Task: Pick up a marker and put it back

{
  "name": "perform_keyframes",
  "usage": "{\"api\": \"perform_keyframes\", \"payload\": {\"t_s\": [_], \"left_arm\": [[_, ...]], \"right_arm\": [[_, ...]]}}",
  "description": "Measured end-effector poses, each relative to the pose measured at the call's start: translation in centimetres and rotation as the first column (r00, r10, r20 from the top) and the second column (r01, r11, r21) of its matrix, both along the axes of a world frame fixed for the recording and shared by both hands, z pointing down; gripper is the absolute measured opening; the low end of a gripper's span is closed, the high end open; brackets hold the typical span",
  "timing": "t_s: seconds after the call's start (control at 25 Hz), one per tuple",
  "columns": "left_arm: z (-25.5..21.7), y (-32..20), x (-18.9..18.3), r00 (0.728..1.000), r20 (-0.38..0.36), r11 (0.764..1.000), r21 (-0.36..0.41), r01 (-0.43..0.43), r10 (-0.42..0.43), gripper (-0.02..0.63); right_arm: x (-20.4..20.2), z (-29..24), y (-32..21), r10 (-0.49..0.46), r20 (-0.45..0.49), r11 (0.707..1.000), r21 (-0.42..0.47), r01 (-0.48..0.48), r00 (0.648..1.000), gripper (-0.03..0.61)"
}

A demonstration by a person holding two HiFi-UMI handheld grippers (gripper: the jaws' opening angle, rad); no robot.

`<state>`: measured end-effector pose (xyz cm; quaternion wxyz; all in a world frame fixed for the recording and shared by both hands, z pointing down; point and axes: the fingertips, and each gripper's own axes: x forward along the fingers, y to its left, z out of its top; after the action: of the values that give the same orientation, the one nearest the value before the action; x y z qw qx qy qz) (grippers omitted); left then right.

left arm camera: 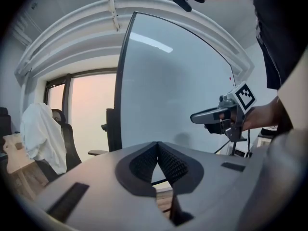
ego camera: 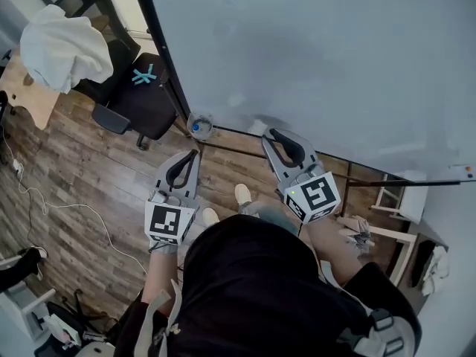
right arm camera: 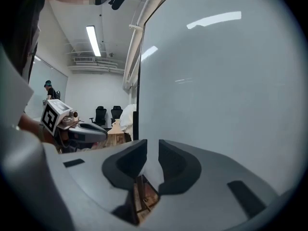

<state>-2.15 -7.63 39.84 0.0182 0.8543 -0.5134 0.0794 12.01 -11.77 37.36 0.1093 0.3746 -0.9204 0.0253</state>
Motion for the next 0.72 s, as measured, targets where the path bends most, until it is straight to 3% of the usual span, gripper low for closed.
{"api": "perform_keyframes", "payload": {"t_s": [0.36, 0.72], "left_arm": [[-0.2, -1.3, 4.9, 0.992, 0.019, 0.992, 0.004, -0.127, 0.127, 0.008], [-0.2, -2.2, 7.6, 0.979, 0.025, 0.979, -0.001, -0.202, 0.202, 0.008]], "right_arm": [[5.5, 1.4, 1.8, 0.116, 0.008, 0.993, -0.022, -0.116, 0.993, 0.081], [8.6, 2.5, 3.2, 0.203, 0.015, 0.978, -0.053, -0.202, 0.979, 0.077]]}}
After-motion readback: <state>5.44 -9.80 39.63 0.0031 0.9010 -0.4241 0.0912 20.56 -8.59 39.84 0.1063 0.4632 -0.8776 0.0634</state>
